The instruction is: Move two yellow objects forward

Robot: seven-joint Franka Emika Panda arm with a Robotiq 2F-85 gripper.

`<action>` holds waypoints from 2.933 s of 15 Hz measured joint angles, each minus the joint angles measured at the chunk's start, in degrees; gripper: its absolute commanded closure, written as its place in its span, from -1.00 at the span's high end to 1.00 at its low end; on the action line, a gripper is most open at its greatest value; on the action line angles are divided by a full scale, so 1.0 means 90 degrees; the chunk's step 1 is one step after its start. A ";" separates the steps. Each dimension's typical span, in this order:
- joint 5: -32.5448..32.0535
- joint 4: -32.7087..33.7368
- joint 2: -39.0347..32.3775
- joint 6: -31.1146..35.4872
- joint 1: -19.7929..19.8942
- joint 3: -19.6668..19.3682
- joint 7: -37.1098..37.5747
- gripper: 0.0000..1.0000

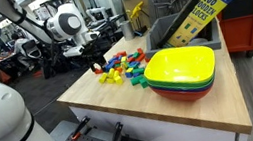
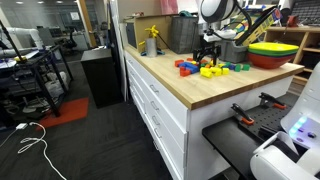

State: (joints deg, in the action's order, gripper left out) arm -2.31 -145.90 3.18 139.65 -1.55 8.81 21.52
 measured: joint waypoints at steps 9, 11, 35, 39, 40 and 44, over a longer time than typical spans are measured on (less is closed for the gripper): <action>0.0184 0.0000 -0.0402 0.0357 -0.0049 -0.0304 -0.0014 0.39; 0.0417 0.0000 -0.0485 0.0425 -0.0058 -0.0310 -0.0153 0.07; -0.1316 0.1384 0.0361 -0.0374 0.0805 -0.1040 0.0527 -0.83; -0.2014 0.2049 -0.0123 -0.0436 0.0945 -0.1115 0.0970 -0.83; -0.2076 0.2202 -0.0285 -0.0449 0.0941 -0.1118 0.1032 -0.83; -0.2089 0.2851 -0.0960 -0.0490 0.0766 -0.1122 0.1124 -0.83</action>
State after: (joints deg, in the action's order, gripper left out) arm -21.11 -120.24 -5.46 135.23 5.35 -1.29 31.64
